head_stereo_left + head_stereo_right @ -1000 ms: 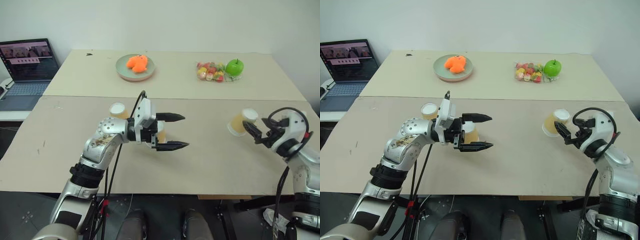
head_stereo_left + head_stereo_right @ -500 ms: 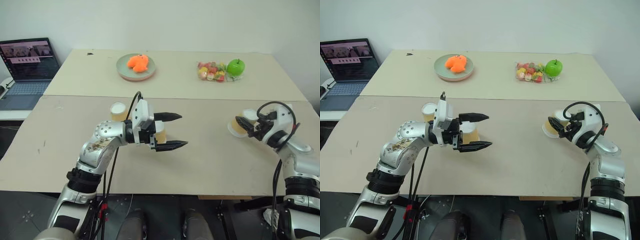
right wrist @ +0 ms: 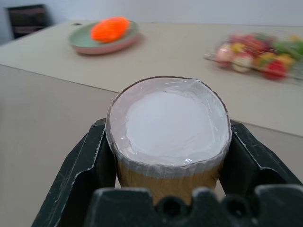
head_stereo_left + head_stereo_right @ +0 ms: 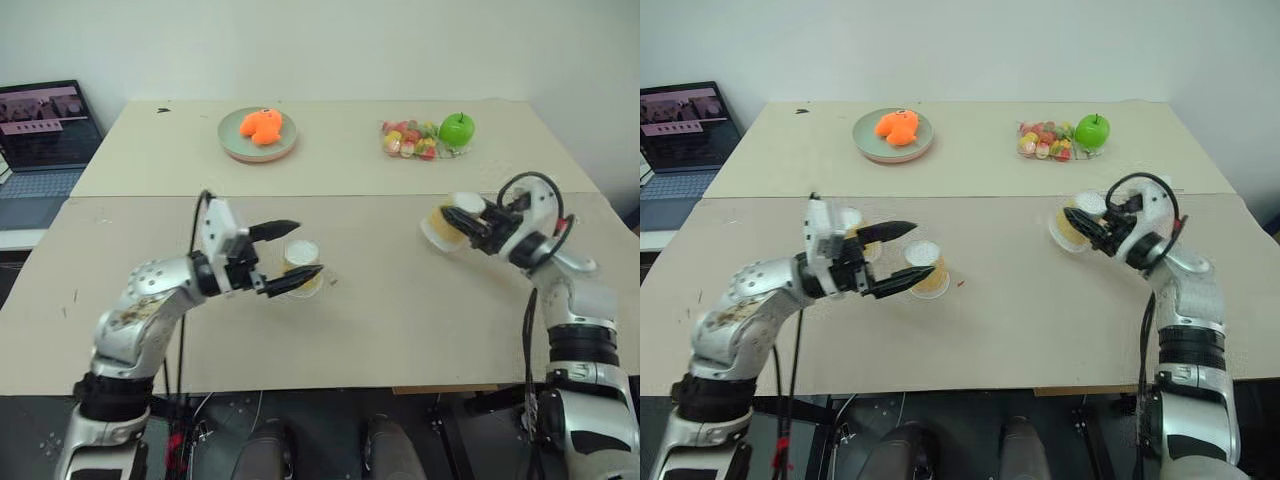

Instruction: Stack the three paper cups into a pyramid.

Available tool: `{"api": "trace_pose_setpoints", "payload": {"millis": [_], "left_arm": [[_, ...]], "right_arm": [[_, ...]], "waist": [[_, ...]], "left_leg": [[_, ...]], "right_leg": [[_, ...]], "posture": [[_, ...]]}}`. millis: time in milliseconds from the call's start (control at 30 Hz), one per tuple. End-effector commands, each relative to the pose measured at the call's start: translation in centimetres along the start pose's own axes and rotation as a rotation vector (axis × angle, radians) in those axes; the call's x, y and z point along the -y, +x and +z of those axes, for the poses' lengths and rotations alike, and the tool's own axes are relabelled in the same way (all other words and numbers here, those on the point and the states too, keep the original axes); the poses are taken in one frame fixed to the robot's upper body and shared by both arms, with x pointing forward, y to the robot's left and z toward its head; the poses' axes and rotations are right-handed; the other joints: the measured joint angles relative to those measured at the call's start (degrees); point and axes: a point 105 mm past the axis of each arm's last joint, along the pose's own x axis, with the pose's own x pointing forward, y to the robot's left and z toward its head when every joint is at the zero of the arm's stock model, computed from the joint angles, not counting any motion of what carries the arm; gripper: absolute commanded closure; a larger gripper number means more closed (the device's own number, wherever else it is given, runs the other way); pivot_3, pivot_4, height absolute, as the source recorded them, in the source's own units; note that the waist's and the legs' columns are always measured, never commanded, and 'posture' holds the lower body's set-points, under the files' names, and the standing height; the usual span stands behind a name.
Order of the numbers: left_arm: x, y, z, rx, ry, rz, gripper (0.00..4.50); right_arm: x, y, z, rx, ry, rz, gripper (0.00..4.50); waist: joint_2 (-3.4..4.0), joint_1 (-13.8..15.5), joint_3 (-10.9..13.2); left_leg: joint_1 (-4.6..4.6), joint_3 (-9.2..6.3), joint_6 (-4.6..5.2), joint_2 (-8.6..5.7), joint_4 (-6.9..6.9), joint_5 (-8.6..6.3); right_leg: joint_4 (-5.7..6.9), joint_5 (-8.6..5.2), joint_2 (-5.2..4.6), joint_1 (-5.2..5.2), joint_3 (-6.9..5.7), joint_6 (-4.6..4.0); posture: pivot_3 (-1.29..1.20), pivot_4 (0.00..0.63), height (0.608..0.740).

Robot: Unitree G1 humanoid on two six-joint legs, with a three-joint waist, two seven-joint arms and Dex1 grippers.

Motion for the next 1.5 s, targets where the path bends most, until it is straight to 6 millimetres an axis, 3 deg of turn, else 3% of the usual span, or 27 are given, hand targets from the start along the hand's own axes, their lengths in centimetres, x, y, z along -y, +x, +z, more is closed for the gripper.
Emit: {"api": "trace_pose_setpoints", "payload": {"millis": [33, 167, 433, 633, 1233, 1267, 1367, 1500], "left_arm": [[0.1, -1.1, 1.3, 0.023, 0.051, 0.048, 0.0], [0.8, -1.6, 0.8, -0.002, 0.063, 0.067, 0.0], [1.3, -2.1, 1.1, 0.012, 0.061, 0.124, 0.0], [1.4, -2.4, 1.2, 0.013, 0.059, 0.144, 0.0], [1.1, -1.8, 1.9, 0.04, 0.054, 0.145, 0.0], [1.1, -1.8, 1.9, 0.041, 0.054, 0.145, 0.0], [1.0, -1.8, 1.9, 0.044, 0.052, 0.145, 0.0], [0.8, -1.7, 1.9, 0.05, 0.047, 0.146, 0.0]], "right_arm": [[-4.5, 1.5, 1.8, -0.031, -0.033, 0.281, 1.87], [-7.2, 2.5, -0.2, -0.143, -0.09, 0.45, 1.87], [-9.7, 3.3, -2.7, -0.226, -0.144, 0.637, 1.87], [-11.2, 4.2, -3.3, -0.21, -0.135, 0.69, 1.87], [-10.2, 5.5, -4.2, -0.176, -0.132, 0.608, 1.87], [-10.2, 5.5, -4.2, -0.177, -0.126, 0.61, 0.89], [-10.2, 5.2, -4.8, -0.23, -0.12, 0.609, 0.08], [-9.8, 4.8, -4.1, -0.22, -0.07, 0.591, 0.08]], "waist": [[0.0, 0.51, 0.0], [-0.01, 1.26, 0.0], [-0.03, 1.0, 0.01], [-0.03, 0.69, 0.01], [-0.03, 0.65, 0.01], [-0.03, 0.64, 0.01], [-0.03, 0.63, 0.01], [-0.03, 0.7, 0.01]], "left_leg": [[0.0, -0.01, 0.09, 0.01, 0.0, -0.05], [-0.01, -0.05, 0.08, -0.04, 0.01, -0.05], [-0.12, -0.04, -0.01, -0.08, 0.04, 0.0], [-0.1, -0.04, -0.06, -0.06, 0.04, 0.03], [-0.08, -0.05, -0.12, -0.1, 0.04, 0.06], [-0.08, -0.05, -0.13, -0.1, 0.04, 0.07], [-0.08, -0.05, -0.13, -0.1, 0.04, 0.07], [-0.1, -0.05, -0.12, -0.09, 0.04, 0.07]], "right_leg": [[-0.01, 0.0, 0.0, 0.0, -0.01, 0.0], [-0.13, 0.0, -0.01, 0.09, -0.07, 0.0], [-0.13, 0.0, -0.04, 0.02, -0.08, 0.0], [-0.07, 0.01, -0.04, 0.01, -0.07, 0.0], [-0.03, 0.0, -0.04, 0.01, -0.09, 0.0], [-0.03, 0.0, -0.04, 0.01, -0.09, 0.0], [-0.03, 0.01, -0.04, 0.01, -0.09, 0.0], [-0.05, 0.0, -0.04, 0.0, -0.09, 0.0]], "posture": [[0.0, 0.15, 0.673], [0.0, 0.15, 0.673], [0.0, 0.15, 0.673], [0.0, 0.15, 0.673], [0.0, 0.15, 0.673], [0.0, 0.15, 0.673], [0.0, 0.15, 0.673], [0.0, 0.15, 0.673]]}}
